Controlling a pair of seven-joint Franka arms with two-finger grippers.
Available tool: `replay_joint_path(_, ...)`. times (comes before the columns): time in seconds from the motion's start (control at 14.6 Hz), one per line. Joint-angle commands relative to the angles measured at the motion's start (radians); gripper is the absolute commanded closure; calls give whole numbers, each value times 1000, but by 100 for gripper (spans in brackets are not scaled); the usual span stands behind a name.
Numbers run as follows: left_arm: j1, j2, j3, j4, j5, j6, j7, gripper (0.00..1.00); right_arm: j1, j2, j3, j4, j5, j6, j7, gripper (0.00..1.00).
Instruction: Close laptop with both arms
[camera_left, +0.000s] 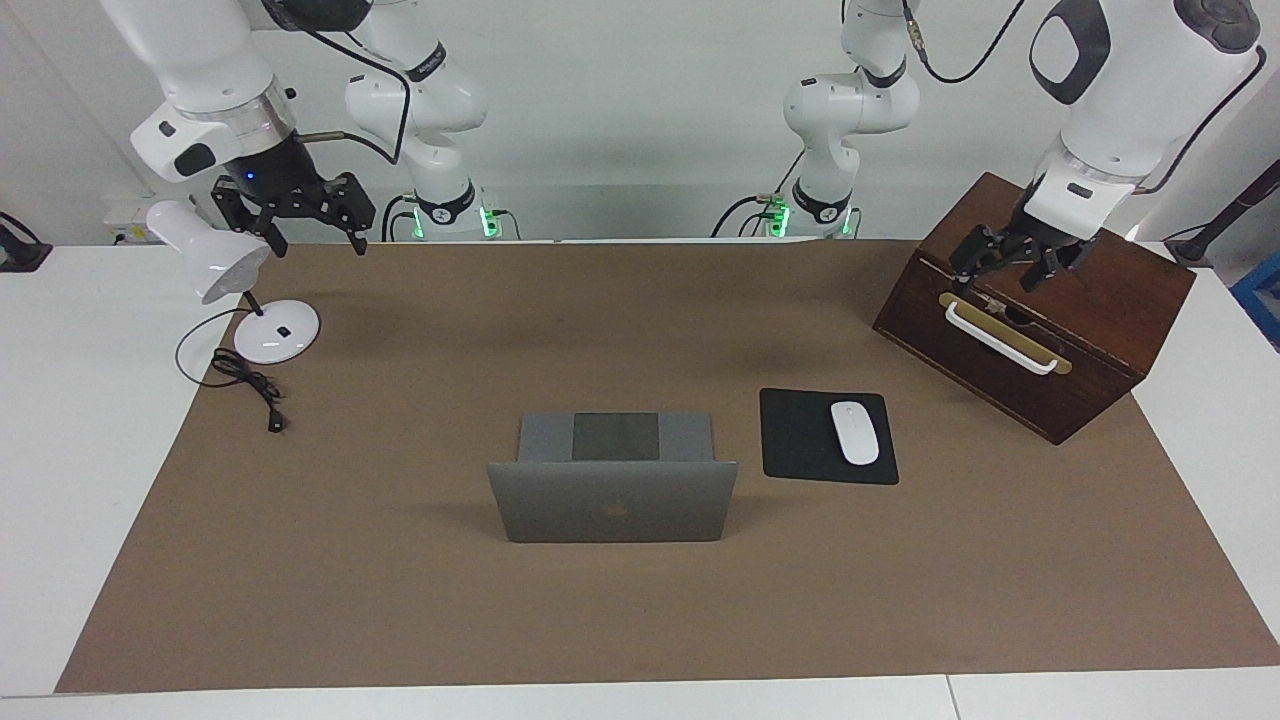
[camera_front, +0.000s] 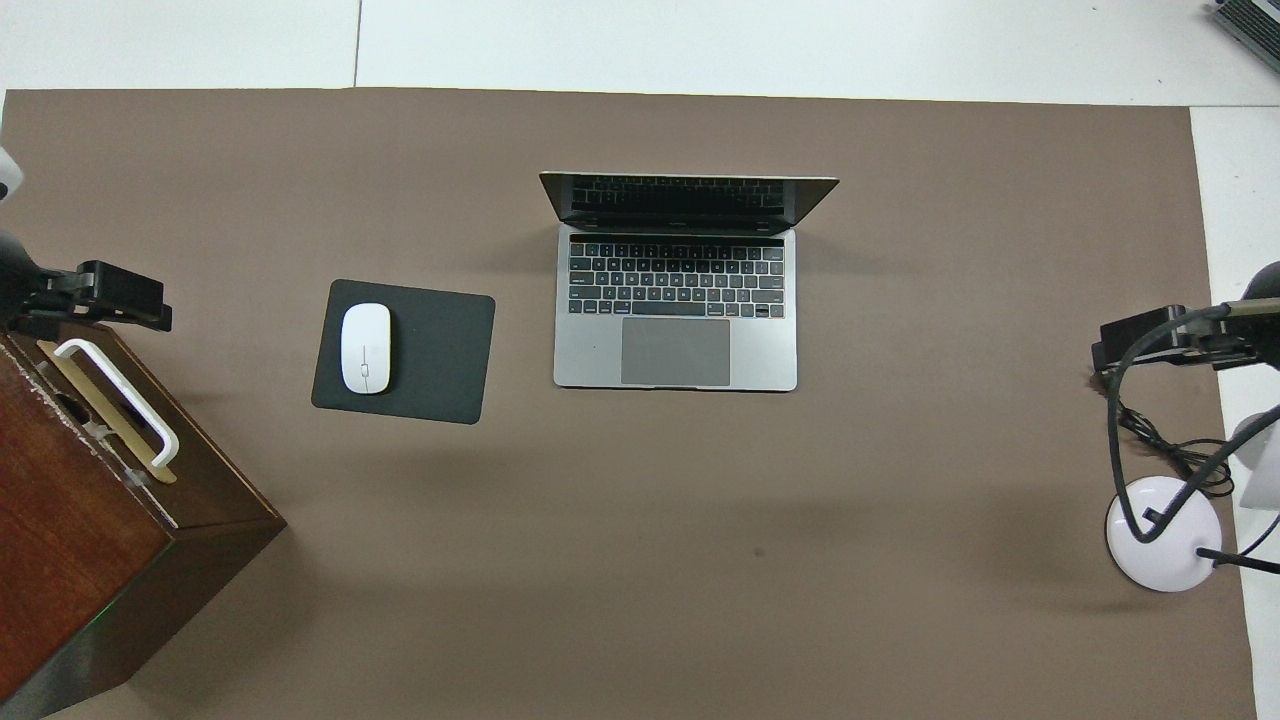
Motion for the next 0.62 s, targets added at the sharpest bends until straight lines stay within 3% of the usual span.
replay_joint_path(0.0,13,-20,-8,-16,18,10,9,0,-13,-5,6,-3,2,10,-31,0)
replay_joint_path(0.55,14,-25,-5,-16,13,18,0,0,-13,-5,6,-3,2,12,-31,0)
